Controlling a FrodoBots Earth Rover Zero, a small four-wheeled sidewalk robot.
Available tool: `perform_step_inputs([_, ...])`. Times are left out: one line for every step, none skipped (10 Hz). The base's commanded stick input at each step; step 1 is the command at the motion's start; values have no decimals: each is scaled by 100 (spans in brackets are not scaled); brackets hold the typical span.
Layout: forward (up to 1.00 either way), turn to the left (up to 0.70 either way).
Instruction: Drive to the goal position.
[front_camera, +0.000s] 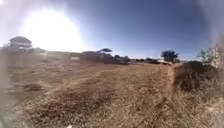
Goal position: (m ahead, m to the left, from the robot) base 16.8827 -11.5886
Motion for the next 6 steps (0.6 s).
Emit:
perform_step_inputs([50, 0])
perform_step_inputs([50, 0])
perform_step_inputs([50, 0])
perform_step_inputs([50, 0])
perform_step_inputs([50, -3])
perform_step_inputs([50, -39])
